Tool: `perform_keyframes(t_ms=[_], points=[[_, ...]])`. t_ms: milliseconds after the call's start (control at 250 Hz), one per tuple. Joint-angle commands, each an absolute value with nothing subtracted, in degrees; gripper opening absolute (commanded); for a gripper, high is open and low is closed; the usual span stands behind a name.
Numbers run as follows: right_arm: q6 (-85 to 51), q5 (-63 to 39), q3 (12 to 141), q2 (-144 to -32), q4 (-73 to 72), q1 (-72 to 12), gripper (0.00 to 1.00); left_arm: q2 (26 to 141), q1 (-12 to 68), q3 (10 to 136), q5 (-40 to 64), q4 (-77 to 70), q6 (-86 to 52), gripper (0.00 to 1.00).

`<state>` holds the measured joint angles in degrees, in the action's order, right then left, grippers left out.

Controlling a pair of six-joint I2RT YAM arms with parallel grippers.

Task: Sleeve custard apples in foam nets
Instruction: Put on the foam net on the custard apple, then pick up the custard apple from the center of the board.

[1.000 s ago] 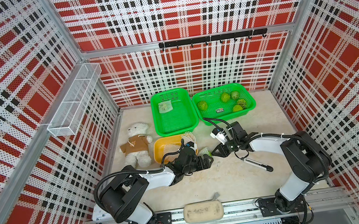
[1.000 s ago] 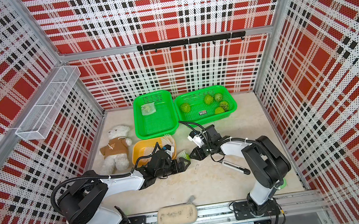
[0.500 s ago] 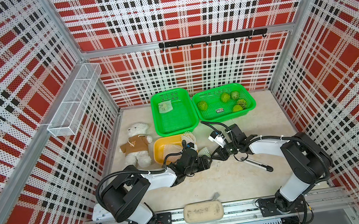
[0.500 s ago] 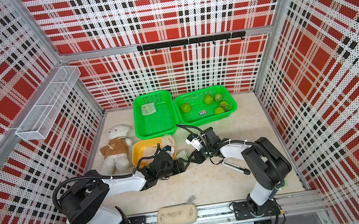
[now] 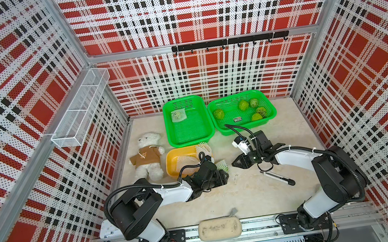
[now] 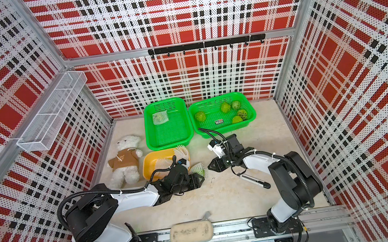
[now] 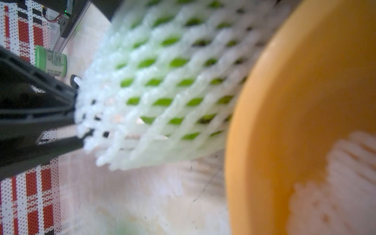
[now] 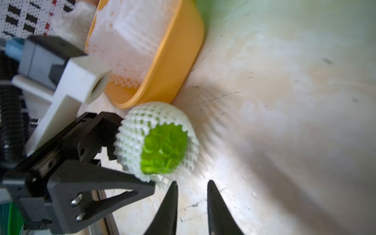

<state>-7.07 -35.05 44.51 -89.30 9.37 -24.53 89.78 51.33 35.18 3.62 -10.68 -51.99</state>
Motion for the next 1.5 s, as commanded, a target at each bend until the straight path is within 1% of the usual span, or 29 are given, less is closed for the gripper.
perform_keyframes(t_ms=[0,100,152,200,260,304,348,600,724,837,1037,1221,1365,1497], points=[[-6.56,-33.49,45.39,-87.38,11.22,-24.63,0.29,90.32,54.36,38.45,3.68,-4.78,-48.47,0.66],[-5.26,-32.79,47.06,-88.77,12.56,-24.64,0.3,88.23,56.95,38.68,3.33,0.3,-47.55,0.66],[-4.42,-32.91,48.17,-89.91,13.26,-24.62,0.3,86.07,58.17,38.17,1.78,3.54,-47.5,0.69],[-3.85,-32.82,48.93,-91.04,13.51,-24.73,0.31,84.15,58.76,37.51,0.86,5.97,-47.5,0.76],[-3.1,-32.87,49.96,-92.05,14.52,-25.02,0.31,82.18,58.89,36.72,0.32,7.47,-47.45,0.9],[-2.75,-32.53,50.26,-92.42,15.01,-25.42,0.31,81.2,58.71,36.75,-0.43,8.86,-47.19,0.96],[-2.55,-31.96,50.24,-92.55,15.21,-25.91,0.31,80.52,58.31,36.98,-0.96,9.49,-46.26,1.0],[-4.21,-29.09,49.88,-91.89,15.05,-26.87,0.3,81.78,53.41,40.08,1.14,7.84,-42.11,0.99],[-5.47,-24.97,50.85,-92.58,16.4,-26.9,0.32,84.48,53.24,43.37,0.19,8.81,-41.81,0.99],[-5.87,-22.15,52.88,-96.24,15.41,-26.81,0.32,86.13,53.35,44.91,-1.35,8.89,-43.37,0.99],[0.02,-27.38,59.99,-104.12,9.65,-26.8,0.3,84.43,53.96,43.52,-4.61,9.81,-47.18,0.99],[4.99,-32.87,66.81,-111.0,10.21,-27.05,0.29,81.41,54.23,40.39,-5.7,10.31,-50.35,0.99],[8.1,-35.13,65.73,-110.83,10.75,-29.43,0.27,80.05,53.86,38.2,-3.07,6.06,-49.36,0.99],[6.6,-34.25,61.34,-108.17,9.49,-30.93,0.26,81.1,53.44,39.13,-1.7,6.34,-48.04,0.99]])
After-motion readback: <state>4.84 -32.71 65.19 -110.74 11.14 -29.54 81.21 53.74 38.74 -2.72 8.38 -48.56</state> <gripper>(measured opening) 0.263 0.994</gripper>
